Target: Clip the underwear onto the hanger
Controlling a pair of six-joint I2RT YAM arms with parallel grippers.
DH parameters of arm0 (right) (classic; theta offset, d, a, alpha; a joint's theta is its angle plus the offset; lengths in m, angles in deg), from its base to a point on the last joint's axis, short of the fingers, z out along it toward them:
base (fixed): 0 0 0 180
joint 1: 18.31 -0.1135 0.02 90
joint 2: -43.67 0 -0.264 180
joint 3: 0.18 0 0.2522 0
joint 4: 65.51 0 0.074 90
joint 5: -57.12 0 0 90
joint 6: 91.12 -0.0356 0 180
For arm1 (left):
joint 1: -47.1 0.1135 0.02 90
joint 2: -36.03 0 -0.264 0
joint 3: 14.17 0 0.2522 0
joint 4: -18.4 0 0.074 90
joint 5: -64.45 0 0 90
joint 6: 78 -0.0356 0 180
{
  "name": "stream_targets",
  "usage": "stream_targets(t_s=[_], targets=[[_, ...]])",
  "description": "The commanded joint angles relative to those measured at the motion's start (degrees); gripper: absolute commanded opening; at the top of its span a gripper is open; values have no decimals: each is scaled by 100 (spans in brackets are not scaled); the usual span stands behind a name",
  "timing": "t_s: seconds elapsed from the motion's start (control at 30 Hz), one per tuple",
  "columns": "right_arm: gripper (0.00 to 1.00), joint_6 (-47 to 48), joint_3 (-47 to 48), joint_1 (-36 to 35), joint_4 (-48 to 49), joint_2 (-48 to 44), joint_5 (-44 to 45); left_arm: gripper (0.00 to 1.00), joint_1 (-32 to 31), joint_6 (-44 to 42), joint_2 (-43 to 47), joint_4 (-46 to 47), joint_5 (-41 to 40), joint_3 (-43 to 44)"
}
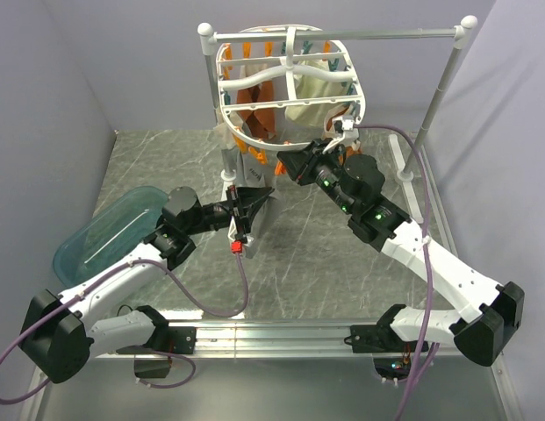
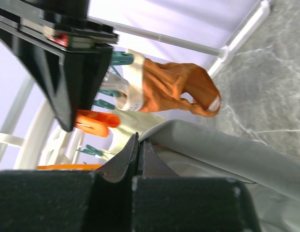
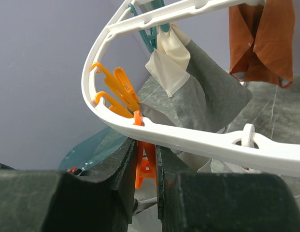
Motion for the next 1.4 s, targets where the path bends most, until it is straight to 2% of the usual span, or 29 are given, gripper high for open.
stream_targets(t_s=[0.0, 0.7, 1.37], targets=[[0, -334, 104, -18, -778, 123, -103, 0, -69, 19, 98, 712, -237, -54], [0, -721, -55, -18, -973, 228, -340, 0, -148, -288, 1, 1416, -404, -265], [0, -923, -46, -18, -1061, 342, -534, 0, -192, -763, -351, 1636, -439, -168]])
